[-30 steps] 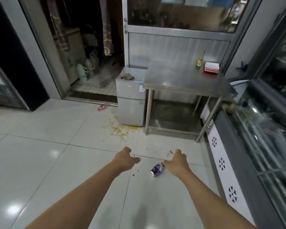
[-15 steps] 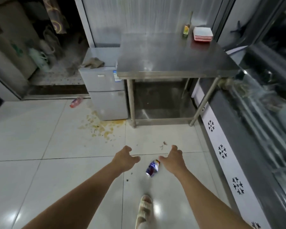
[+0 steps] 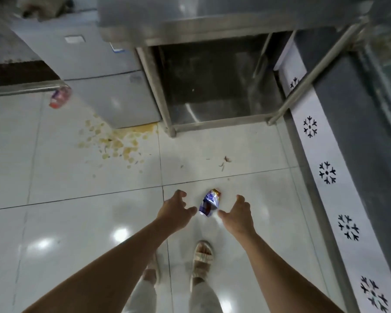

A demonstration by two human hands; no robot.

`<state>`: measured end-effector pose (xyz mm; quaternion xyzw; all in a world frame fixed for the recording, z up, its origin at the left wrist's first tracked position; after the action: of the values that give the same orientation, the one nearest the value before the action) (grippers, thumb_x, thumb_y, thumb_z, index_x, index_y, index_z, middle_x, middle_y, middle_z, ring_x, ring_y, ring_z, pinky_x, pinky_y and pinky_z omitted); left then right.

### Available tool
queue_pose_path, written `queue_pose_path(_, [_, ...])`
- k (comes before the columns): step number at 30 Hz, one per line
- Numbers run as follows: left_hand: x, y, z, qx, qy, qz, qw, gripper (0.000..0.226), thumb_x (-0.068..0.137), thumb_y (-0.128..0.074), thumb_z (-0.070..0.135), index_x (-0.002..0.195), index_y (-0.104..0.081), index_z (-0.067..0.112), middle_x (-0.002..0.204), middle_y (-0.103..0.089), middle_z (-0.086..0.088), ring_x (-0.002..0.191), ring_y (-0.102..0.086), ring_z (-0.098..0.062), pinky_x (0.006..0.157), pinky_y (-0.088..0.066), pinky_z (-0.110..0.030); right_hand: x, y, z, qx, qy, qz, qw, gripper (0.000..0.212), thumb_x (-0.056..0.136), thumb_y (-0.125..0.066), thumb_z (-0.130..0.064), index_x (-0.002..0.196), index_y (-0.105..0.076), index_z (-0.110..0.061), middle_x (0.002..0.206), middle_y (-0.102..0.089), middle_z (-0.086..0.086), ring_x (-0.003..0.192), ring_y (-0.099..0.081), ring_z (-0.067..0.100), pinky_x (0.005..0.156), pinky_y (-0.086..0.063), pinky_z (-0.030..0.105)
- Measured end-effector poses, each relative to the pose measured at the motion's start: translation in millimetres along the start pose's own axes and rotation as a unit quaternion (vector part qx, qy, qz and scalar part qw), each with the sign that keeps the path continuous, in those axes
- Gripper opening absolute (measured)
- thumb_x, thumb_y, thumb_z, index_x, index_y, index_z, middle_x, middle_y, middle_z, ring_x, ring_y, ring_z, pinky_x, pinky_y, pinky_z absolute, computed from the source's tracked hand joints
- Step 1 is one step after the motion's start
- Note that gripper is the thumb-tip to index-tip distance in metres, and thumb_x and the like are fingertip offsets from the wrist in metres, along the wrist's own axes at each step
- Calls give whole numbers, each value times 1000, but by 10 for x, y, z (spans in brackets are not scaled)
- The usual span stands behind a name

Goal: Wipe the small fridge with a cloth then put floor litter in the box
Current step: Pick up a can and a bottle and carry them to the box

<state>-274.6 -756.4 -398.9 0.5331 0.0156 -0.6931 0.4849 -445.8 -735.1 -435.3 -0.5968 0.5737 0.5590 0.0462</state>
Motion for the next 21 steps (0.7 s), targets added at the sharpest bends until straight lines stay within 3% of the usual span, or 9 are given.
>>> queue_pose_path(9, [1721,-743,-690,22,26,-68,997,52,86,-63,33,131,-42,18,123,-58,-5,103,-61,-28,90,-52,-40,1376,-1266,539,31,-62,8,998,74,84,-65,-31,142,-26,-9,135,-41,16,121,-47,29,91,-43,33])
queue_pose_path(15, [2851,-1296,-1292,42,22,-71,996,53,85,-64,32,131,-42,18,123,-58,-4,103,-60,-25,86,-49,-35,2444,-2120,981,43,-79,33,995,78,81,-69,-33,141,-26,-9,136,-40,17,120,-49,30,95,-47,37])
queue_pose_path(21, [3601,-1689,-1862,58,18,-77,995,54,84,-64,33,131,-42,18,122,-58,-4,99,-63,-26,89,-50,-39,3253,-2719,1469,81,-115,69,988,89,77,-72,-39,143,-22,-7,137,-36,19,119,-49,34,91,-51,47])
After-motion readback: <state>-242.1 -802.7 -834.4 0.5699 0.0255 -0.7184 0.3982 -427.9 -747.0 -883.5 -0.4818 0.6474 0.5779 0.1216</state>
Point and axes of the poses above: each hand's wrist, its own x-axis towards the middle knuckle, its own y-axis out of the back of the hand, z = x × y, the point moved 2 cm from there along x, towards the middle knuckle
